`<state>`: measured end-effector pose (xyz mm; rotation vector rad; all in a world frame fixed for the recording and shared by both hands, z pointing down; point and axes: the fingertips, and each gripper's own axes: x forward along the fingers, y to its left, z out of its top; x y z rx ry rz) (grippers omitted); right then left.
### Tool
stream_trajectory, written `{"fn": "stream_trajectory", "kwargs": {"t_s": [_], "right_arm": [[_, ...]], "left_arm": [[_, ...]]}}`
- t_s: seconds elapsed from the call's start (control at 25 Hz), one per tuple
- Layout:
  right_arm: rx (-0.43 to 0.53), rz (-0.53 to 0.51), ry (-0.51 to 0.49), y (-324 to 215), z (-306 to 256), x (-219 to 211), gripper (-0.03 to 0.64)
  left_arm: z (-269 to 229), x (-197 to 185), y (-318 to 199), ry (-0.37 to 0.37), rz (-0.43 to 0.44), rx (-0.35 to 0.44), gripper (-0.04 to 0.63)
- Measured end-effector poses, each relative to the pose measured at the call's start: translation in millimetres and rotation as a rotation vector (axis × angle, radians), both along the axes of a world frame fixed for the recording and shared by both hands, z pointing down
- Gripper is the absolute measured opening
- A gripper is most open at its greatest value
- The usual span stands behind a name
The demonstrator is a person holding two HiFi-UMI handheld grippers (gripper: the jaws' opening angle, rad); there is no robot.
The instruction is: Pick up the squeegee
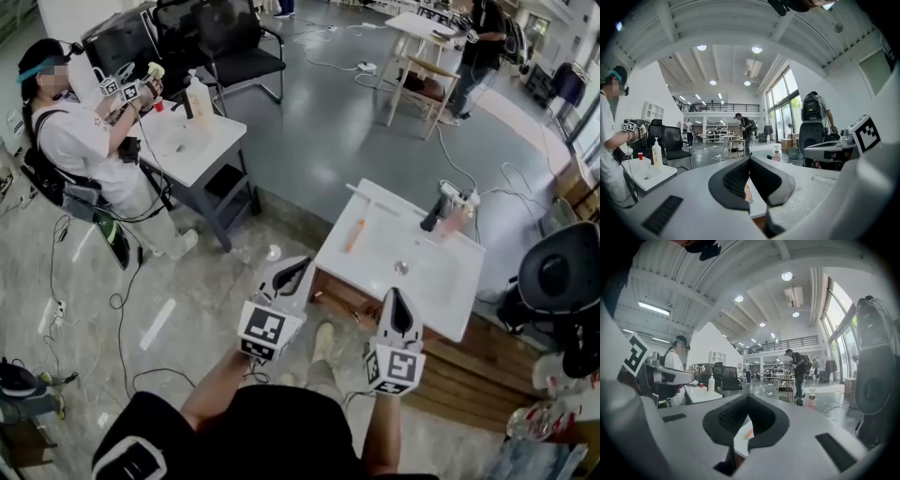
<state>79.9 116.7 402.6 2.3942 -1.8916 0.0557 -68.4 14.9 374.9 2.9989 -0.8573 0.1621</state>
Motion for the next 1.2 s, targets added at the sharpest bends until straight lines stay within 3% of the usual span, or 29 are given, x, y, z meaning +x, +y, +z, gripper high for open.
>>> {"fn": "stream_trajectory", "kwargs": {"t_s": [0.56,1.2], "right_arm": [[-0.077,-0.065,-0.073,-133.1,36.2,94.7,-0.002],[-0.186,-0.14,-0.166,-240.6,105.8,163.5,-0.002]], "left_arm": [[33.5,98.4,-119.6,-0.038,-0.054,-0.067,0.003],[95.4,174.2,-204.9,-0.102,-0.105,-0.149,0.003]]}}
